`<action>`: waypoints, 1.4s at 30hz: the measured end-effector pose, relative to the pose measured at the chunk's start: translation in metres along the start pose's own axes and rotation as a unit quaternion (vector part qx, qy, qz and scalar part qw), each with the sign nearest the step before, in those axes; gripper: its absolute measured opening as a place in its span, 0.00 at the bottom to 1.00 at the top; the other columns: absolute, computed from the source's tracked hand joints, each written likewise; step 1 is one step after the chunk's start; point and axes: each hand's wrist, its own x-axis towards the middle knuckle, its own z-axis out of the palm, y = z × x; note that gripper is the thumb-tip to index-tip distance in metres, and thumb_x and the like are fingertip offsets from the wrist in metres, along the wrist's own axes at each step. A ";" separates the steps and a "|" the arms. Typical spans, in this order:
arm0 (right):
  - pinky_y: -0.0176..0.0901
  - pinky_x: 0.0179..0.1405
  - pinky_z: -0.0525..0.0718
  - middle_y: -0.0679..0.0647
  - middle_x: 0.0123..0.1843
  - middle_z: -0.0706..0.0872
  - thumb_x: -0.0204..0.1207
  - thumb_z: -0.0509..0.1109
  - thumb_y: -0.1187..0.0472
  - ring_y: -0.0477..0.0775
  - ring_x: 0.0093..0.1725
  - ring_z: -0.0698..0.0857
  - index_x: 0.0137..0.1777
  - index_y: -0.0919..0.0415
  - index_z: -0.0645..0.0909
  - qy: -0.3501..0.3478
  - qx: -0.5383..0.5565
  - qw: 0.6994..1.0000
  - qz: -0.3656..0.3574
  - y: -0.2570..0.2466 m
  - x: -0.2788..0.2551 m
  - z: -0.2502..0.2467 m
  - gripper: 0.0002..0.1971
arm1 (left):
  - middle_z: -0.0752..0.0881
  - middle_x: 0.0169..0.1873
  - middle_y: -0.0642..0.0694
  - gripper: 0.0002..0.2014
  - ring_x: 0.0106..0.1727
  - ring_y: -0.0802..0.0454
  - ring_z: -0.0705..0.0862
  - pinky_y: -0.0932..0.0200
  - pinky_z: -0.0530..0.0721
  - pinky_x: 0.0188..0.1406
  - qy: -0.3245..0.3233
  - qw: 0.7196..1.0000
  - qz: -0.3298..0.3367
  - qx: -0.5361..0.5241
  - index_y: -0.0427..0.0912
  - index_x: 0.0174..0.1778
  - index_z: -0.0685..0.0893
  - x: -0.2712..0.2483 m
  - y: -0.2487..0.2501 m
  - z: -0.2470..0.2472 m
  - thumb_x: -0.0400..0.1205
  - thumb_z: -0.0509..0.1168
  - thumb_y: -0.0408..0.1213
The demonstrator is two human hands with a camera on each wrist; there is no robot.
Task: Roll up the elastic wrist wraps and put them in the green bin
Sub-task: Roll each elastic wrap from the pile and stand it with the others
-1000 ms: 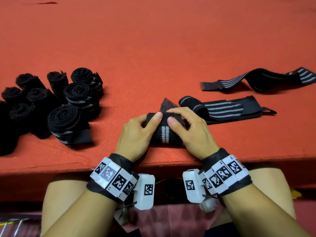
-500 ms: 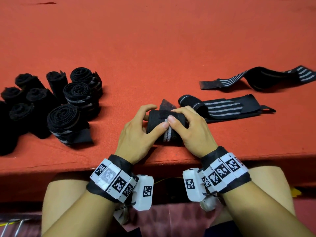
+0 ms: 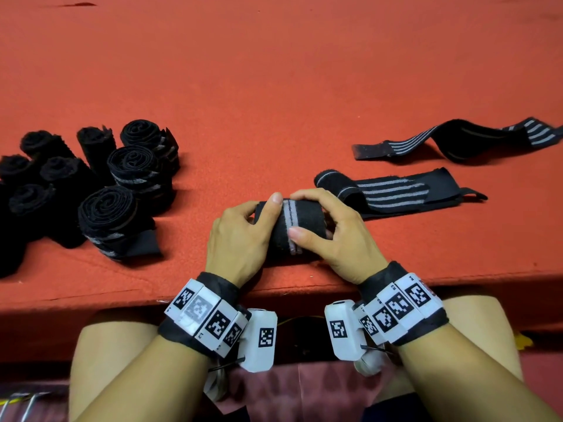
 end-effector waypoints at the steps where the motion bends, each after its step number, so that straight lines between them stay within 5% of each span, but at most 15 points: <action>1: 0.36 0.56 0.82 0.48 0.56 0.86 0.75 0.77 0.50 0.49 0.56 0.86 0.65 0.51 0.83 0.010 0.004 1.000 0.011 0.000 0.001 0.000 0.19 | 0.80 0.21 0.55 0.32 0.27 0.56 0.78 0.53 0.72 0.31 -0.004 1.000 0.004 0.010 0.51 0.31 0.82 -0.001 0.000 0.000 0.77 0.51 0.76; 7: 0.43 0.45 0.82 0.45 0.38 0.88 0.77 0.66 0.36 0.44 0.40 0.86 0.48 0.52 0.84 0.089 -0.041 0.994 0.039 0.004 0.005 0.004 0.20 | 0.86 0.41 0.59 0.32 0.45 0.62 0.84 0.52 0.80 0.48 -0.062 0.997 0.041 0.026 0.62 0.58 0.87 -0.008 0.002 -0.005 0.74 0.51 0.76; 11: 0.45 0.37 0.72 0.44 0.28 0.76 0.76 0.59 0.30 0.43 0.31 0.76 0.35 0.54 0.77 0.117 -0.089 0.987 0.072 0.009 0.010 0.003 0.26 | 0.74 0.68 0.65 0.49 0.62 0.71 0.77 0.59 0.78 0.62 -0.124 0.987 0.098 0.042 0.69 0.81 0.66 -0.012 -0.002 -0.010 0.61 0.73 0.73; 13: 0.50 0.40 0.76 0.44 0.31 0.81 0.76 0.58 0.31 0.44 0.34 0.80 0.39 0.55 0.80 0.107 -0.082 0.988 0.076 0.009 0.011 0.003 0.27 | 0.71 0.74 0.64 0.57 0.70 0.66 0.76 0.50 0.79 0.69 -0.138 0.982 0.123 0.039 0.72 0.83 0.57 -0.011 -0.005 -0.012 0.60 0.83 0.63; 15: 0.56 0.49 0.81 0.46 0.38 0.86 0.77 0.58 0.31 0.46 0.41 0.84 0.46 0.54 0.83 0.094 -0.065 0.990 0.079 0.007 0.010 0.003 0.26 | 0.75 0.72 0.64 0.57 0.70 0.60 0.79 0.45 0.81 0.70 -0.137 0.982 0.130 0.024 0.74 0.80 0.61 -0.011 -0.007 -0.013 0.59 0.87 0.55; 19: 0.59 0.57 0.81 0.46 0.48 0.87 0.79 0.56 0.31 0.46 0.50 0.86 0.59 0.51 0.80 0.047 -0.044 0.996 0.062 0.000 0.004 0.001 0.27 | 0.82 0.61 0.64 0.45 0.59 0.60 0.84 0.46 0.84 0.61 -0.112 0.985 0.124 -0.030 0.66 0.70 0.72 -0.013 -0.007 -0.013 0.58 0.86 0.60; 22: 0.60 0.62 0.81 0.44 0.55 0.88 0.77 0.58 0.26 0.46 0.57 0.87 0.68 0.53 0.74 -0.002 -0.017 0.999 0.045 -0.004 -0.001 0.005 0.33 | 0.86 0.55 0.67 0.36 0.54 0.64 0.87 0.46 0.86 0.57 -0.099 0.991 0.063 -0.065 0.63 0.65 0.74 -0.015 -0.003 -0.011 0.64 0.74 0.72; 25: 0.54 0.76 0.75 0.49 0.71 0.82 0.73 0.58 0.21 0.45 0.72 0.80 0.84 0.53 0.59 -0.020 -0.018 0.999 0.035 -0.003 -0.002 0.006 0.48 | 0.87 0.56 0.62 0.40 0.60 0.56 0.87 0.42 0.83 0.62 -0.082 0.995 0.045 -0.020 0.60 0.67 0.77 -0.014 -0.001 -0.006 0.68 0.54 0.84; 28: 0.54 0.84 0.66 0.53 0.83 0.68 0.72 0.71 0.32 0.48 0.83 0.69 0.88 0.54 0.49 -0.035 -0.039 0.999 0.002 -0.003 -0.003 0.006 0.53 | 0.89 0.54 0.59 0.42 0.58 0.51 0.87 0.40 0.82 0.62 -0.078 0.996 0.043 -0.009 0.61 0.64 0.83 -0.010 -0.001 -0.004 0.72 0.42 0.85; 32: 0.49 0.76 0.75 0.42 0.73 0.76 0.68 0.74 0.35 0.43 0.72 0.78 0.83 0.50 0.62 -0.010 -0.036 0.999 0.001 -0.006 -0.005 0.004 0.46 | 0.90 0.44 0.53 0.40 0.50 0.46 0.88 0.40 0.83 0.56 -0.075 0.997 0.034 -0.003 0.56 0.51 0.85 -0.010 0.002 -0.005 0.72 0.42 0.82; 38: 0.57 0.60 0.86 0.42 0.59 0.88 0.68 0.68 0.22 0.44 0.60 0.87 0.73 0.48 0.71 0.019 -0.035 0.998 0.043 -0.005 -0.003 0.008 0.40 | 0.85 0.54 0.67 0.39 0.57 0.61 0.85 0.51 0.81 0.63 -0.124 0.989 0.057 -0.064 0.66 0.78 0.66 -0.012 0.000 -0.015 0.70 0.56 0.76; 42: 0.51 0.62 0.86 0.42 0.61 0.88 0.65 0.60 0.16 0.42 0.61 0.87 0.72 0.50 0.73 0.034 -0.016 0.998 0.047 -0.004 -0.001 0.007 0.46 | 0.83 0.58 0.70 0.37 0.58 0.62 0.86 0.51 0.83 0.63 -0.136 0.981 0.093 -0.101 0.66 0.76 0.69 -0.013 -0.003 -0.017 0.70 0.69 0.68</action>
